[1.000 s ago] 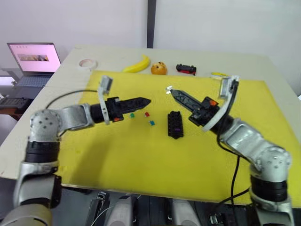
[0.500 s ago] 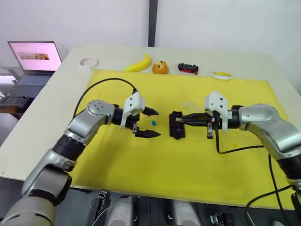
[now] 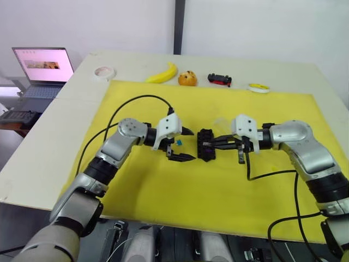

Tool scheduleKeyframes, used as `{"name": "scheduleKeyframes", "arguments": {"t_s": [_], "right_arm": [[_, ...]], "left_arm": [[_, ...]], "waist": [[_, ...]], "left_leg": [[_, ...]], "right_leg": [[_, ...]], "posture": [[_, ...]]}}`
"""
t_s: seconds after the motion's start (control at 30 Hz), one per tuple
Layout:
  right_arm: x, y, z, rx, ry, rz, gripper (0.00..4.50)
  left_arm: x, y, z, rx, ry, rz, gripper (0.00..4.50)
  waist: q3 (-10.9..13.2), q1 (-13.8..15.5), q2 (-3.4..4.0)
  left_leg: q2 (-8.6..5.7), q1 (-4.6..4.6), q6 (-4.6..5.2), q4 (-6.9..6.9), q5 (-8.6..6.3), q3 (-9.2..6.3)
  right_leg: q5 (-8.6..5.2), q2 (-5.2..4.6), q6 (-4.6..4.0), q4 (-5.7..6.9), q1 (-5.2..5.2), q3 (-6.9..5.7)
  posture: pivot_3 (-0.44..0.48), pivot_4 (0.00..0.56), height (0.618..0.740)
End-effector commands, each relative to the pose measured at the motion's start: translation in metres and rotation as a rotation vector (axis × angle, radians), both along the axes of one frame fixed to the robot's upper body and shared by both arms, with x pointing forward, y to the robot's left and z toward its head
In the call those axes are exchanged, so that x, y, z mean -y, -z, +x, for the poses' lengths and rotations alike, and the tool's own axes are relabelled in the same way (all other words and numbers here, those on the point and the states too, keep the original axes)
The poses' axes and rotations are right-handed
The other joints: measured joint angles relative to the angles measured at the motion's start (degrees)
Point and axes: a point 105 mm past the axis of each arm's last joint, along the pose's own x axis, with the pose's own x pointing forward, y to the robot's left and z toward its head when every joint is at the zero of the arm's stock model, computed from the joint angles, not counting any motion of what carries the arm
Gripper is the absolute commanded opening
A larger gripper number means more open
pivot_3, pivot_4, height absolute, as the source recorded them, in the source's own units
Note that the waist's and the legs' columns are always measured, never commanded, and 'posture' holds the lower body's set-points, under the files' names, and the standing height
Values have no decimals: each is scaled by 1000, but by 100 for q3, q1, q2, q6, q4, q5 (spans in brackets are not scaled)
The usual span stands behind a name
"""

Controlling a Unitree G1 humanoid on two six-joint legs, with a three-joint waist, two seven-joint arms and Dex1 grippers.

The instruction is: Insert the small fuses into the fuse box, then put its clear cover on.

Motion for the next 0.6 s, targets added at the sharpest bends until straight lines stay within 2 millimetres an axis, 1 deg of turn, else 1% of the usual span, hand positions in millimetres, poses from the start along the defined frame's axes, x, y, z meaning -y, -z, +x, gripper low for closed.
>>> {"name": "scheduleKeyframes", "arguments": {"t_s": [0.03,0.37,0.6], "right_arm": [[3,-11,3,46,12,17,0],[5,-4,7,34,24,4,0],[8,-15,4,30,-3,15,0]], "left_arm": [[1,-15,0,47,10,-25,4468],[1,-17,-1,51,11,-24,4468],[1,-16,-2,51,13,-20,4468]], "waist": [[0,-1,0],[-1,5,1],[-1,6,1]], "left_leg": [[0,1,-1,0,0,0],[-1,2,-2,0,1,0],[-2,1,-3,0,2,1]], "right_leg": [[0,0,0,1,0,0],[0,4,0,3,0,-1],[0,5,1,3,0,-1]], "posture": [[0,150,740],[0,150,740],[0,150,740]]}}
